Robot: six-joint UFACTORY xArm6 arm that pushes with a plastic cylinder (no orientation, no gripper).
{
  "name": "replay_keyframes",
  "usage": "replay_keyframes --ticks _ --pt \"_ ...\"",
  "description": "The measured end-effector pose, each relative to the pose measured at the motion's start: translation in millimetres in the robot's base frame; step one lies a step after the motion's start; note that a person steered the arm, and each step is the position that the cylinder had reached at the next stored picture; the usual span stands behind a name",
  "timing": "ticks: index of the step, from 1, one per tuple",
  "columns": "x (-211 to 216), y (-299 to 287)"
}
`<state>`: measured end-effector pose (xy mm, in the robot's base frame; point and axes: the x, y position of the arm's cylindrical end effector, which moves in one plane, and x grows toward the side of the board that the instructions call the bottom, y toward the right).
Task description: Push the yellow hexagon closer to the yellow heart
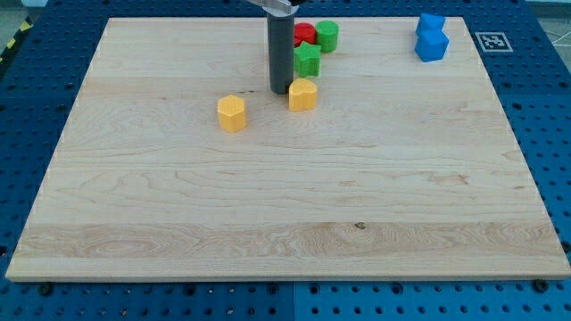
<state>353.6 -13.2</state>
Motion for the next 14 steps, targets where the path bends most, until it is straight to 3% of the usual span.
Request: replay_keyframes --ticks 3,4,5,7,9,11,14 --pt "5.3 -116.0" --pt "58.2 -137.7" --pt "96.9 -138.8" --pt "96.3 -81.4" --pt "96.3 -67.6" --pt "94.3 -118.4" --pt "78.1 -113.0"
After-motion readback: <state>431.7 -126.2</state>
